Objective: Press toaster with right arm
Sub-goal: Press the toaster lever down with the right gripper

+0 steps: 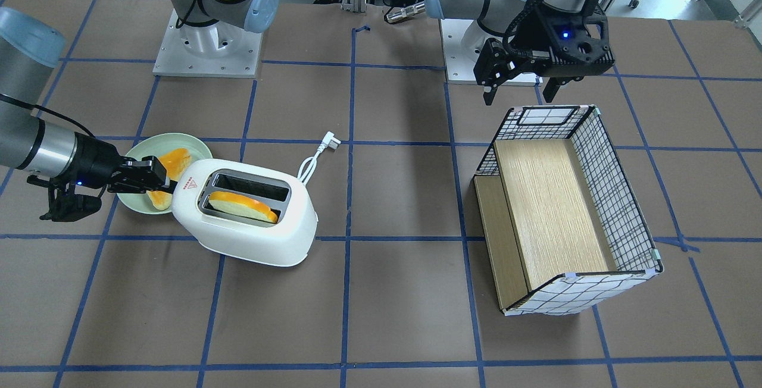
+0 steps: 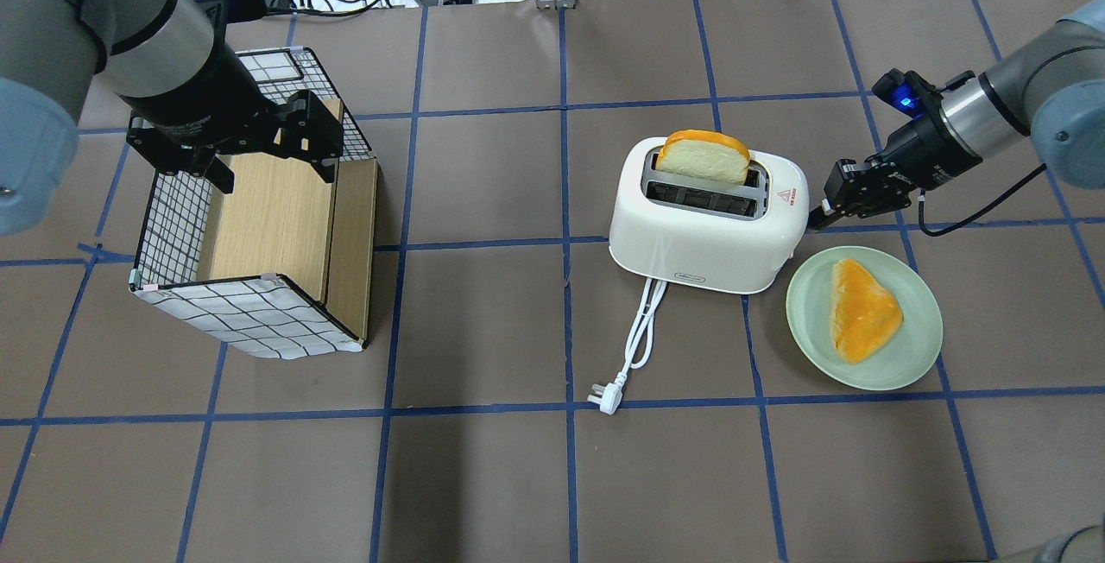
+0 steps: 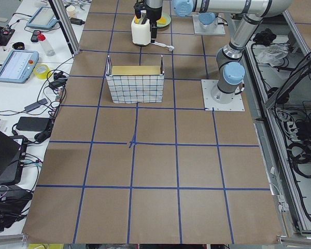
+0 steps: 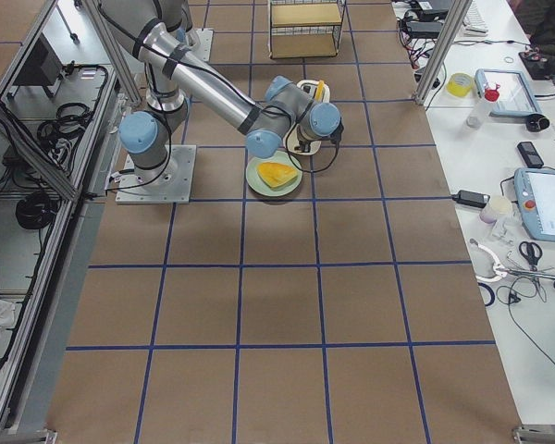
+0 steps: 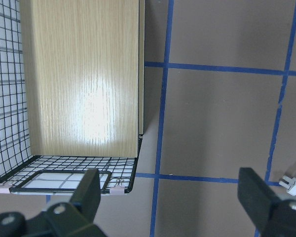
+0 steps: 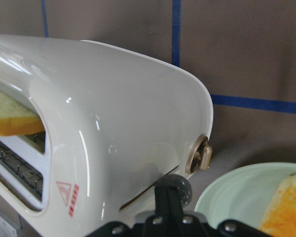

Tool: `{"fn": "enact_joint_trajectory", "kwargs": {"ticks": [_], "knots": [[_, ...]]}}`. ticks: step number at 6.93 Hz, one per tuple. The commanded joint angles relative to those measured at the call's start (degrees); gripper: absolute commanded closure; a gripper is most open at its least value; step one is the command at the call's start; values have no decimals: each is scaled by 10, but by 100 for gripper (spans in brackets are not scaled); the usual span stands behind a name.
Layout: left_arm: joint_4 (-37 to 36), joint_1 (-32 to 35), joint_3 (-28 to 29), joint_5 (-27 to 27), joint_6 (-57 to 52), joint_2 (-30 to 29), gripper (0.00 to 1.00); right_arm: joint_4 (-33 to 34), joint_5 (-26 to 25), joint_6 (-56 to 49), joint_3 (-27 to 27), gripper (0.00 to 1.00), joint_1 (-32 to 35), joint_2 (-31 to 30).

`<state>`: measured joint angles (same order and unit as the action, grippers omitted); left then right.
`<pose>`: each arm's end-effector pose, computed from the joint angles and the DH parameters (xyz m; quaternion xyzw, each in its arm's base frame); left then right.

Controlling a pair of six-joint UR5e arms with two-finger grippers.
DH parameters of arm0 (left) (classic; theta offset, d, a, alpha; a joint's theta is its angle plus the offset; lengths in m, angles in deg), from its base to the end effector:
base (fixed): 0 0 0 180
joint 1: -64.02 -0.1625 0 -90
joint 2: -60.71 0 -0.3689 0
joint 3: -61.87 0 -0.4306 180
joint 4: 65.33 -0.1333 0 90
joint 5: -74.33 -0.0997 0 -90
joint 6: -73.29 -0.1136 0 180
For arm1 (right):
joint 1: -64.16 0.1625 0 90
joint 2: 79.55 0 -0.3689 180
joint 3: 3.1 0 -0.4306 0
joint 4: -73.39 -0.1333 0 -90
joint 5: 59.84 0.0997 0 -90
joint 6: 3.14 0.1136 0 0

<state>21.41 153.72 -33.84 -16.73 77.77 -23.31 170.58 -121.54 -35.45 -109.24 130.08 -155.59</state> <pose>-0.1286 -0.4993 0.4242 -0.0420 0.9986 -0.0311 0.0081 -0.0390 -0.5460 0.1736 -0.0198 0.9514 0.0565 0.3021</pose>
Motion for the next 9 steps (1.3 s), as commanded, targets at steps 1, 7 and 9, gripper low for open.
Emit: {"fn": "enact_joint_trajectory", "kwargs": {"ticks": [1,7,9], "knots": [[0,0,0,0,0,0,0,1,-10,8,-2,96,0,14],[0,0,0,0,0,0,0,5,-21,30,-4,96,0,22],[0,0,0,0,0,0,0,-8,-75,142,50,93,6,-26]]}}
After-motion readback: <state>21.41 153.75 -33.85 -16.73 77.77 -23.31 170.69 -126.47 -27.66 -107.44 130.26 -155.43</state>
